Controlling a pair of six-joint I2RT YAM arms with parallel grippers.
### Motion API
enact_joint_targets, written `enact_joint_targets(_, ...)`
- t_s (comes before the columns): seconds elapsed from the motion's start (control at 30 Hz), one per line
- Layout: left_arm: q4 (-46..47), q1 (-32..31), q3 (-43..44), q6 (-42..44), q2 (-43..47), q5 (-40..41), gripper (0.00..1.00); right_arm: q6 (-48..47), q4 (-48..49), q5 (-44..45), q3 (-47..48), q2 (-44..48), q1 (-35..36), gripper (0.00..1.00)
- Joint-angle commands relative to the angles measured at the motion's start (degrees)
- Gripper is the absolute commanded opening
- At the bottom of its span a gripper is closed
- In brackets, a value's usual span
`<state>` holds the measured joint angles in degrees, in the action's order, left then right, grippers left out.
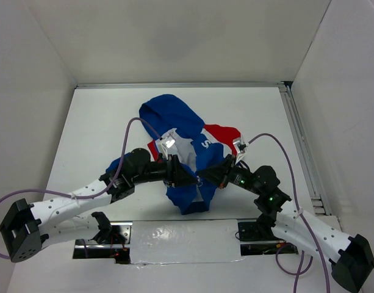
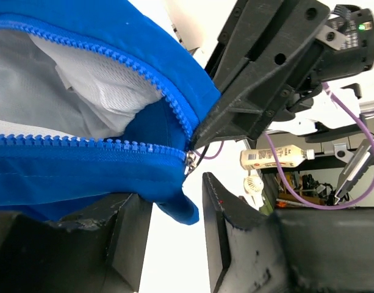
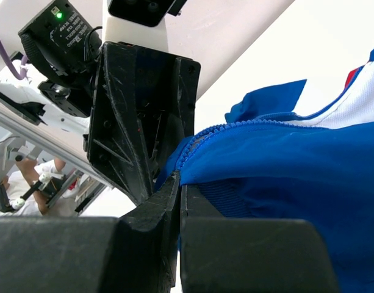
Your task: Zip up the jacket
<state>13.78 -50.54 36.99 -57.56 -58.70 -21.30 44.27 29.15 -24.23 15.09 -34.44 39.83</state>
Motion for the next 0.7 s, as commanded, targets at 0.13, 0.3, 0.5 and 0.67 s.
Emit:
enact_joint_targets(0.13,5.5,0.1,1.5,0.2,-1.6,-0.3,0.36,0.5,3.0,-0.6,3.6,-0.9,1.4,0.00)
enact_joint_targets(0.3,6.3,0.1,0.7,0.1,-0.6,-0.1,0.12,-0.1,1.3,0.4,4.2,-0.5,1.6,0.00)
enact_joint_targets(0.5,7.5,0.1,-0.4,1.7,-0.5,-1.8,0.00,1.2,2.4,2.2,4.3,-1.1,1.5,0.00)
enact_joint_targets(0.67,4.0,-1.8,1.0,3.7,-2.4,-2.2,0.00,2.0,2.5,7.9,5.6,-2.1,1.5,0.00)
